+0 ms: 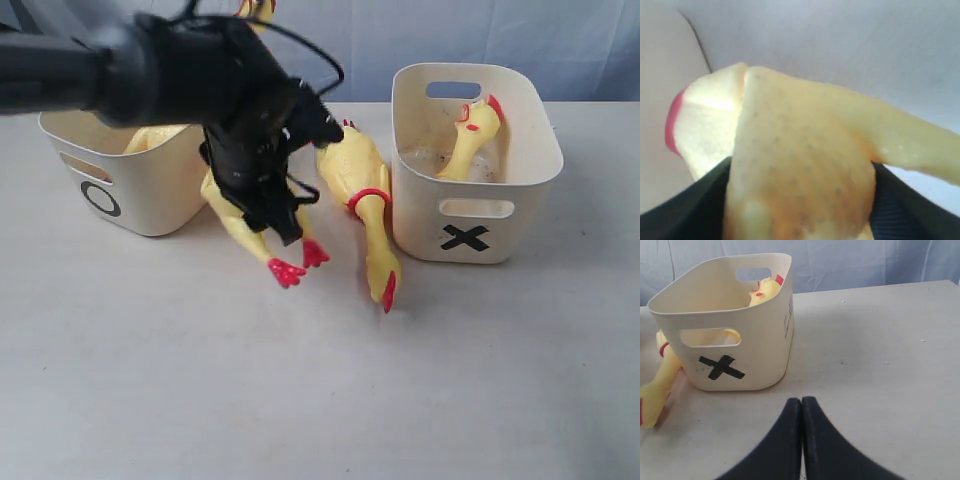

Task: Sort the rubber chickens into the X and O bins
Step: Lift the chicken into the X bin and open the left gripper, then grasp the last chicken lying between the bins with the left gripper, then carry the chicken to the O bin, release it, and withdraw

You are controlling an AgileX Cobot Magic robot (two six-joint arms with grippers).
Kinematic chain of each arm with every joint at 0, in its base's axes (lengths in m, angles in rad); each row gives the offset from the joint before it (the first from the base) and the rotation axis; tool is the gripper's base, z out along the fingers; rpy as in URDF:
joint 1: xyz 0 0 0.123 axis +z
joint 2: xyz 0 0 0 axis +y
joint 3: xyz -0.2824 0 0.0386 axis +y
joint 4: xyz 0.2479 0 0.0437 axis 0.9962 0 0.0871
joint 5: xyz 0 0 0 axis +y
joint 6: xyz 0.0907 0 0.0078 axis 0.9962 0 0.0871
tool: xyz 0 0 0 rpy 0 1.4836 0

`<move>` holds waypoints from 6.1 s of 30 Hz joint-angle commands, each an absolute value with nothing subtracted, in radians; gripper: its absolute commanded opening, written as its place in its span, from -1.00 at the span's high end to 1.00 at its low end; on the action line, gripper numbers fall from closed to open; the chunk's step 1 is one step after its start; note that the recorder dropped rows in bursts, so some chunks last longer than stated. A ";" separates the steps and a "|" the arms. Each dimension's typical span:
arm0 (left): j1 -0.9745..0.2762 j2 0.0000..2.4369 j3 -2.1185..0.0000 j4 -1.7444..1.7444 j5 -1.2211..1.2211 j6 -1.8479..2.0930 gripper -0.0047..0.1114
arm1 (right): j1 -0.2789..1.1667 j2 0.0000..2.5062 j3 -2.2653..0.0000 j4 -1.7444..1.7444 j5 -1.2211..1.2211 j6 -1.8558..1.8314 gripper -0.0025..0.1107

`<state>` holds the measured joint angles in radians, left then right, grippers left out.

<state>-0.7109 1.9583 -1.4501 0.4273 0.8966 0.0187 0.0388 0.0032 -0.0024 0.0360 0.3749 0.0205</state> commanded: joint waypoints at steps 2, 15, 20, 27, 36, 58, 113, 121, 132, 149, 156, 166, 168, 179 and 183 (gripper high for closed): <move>-0.772 1.756 -1.454 0.064 0.773 0.314 0.92 | 0.042 0.000 0.000 0.036 0.366 0.020 0.96; -0.777 2.083 -1.732 -0.118 0.106 0.400 0.92 | 0.042 0.000 0.000 0.036 0.362 0.020 0.96; -0.747 2.199 -1.913 -0.194 0.281 0.397 0.48 | 0.042 0.000 0.000 0.036 0.362 0.020 0.96; -0.739 2.175 -1.925 -0.186 0.341 0.397 -0.29 | 0.042 0.000 0.000 0.036 0.365 0.020 0.96; -0.739 2.148 -1.925 -0.211 0.388 0.399 -0.36 | 0.042 0.000 0.000 0.036 0.365 0.020 0.96; -0.620 2.210 -1.902 -0.153 1.040 0.108 -0.25 | 0.042 0.000 0.000 0.037 0.365 0.020 0.96; -0.924 1.982 -1.355 0.671 0.842 -0.993 0.91 | 0.042 0.000 0.000 0.035 0.363 0.020 0.96; -0.948 1.706 -1.355 0.849 0.588 -0.989 0.91 | 0.042 0.000 0.000 0.035 0.363 0.020 0.96; -0.948 1.597 -1.353 0.978 0.827 -1.003 0.91 | 0.042 0.000 0.000 0.037 0.365 0.020 0.96; -0.892 1.255 -1.085 0.886 0.934 -0.815 0.92 | 0.042 0.000 0.000 0.037 0.362 0.020 0.96; -0.720 1.256 -0.913 0.842 0.815 -0.726 0.92 | 0.042 0.000 0.000 0.035 0.362 0.020 0.96; -0.496 1.256 -0.884 0.646 0.683 -0.572 0.92 | 0.042 0.000 0.000 0.035 0.362 0.020 0.96; -0.488 1.256 -0.884 0.571 0.704 -0.478 0.92 | 0.042 0.000 0.000 0.035 0.364 0.020 0.96; -0.488 1.244 -0.890 0.674 0.881 -0.478 -0.41 | 0.042 0.000 0.000 0.035 0.364 0.020 0.96; -0.488 1.137 -0.890 0.579 0.850 -0.496 -0.25 | 0.042 0.000 0.000 0.035 0.363 0.020 0.96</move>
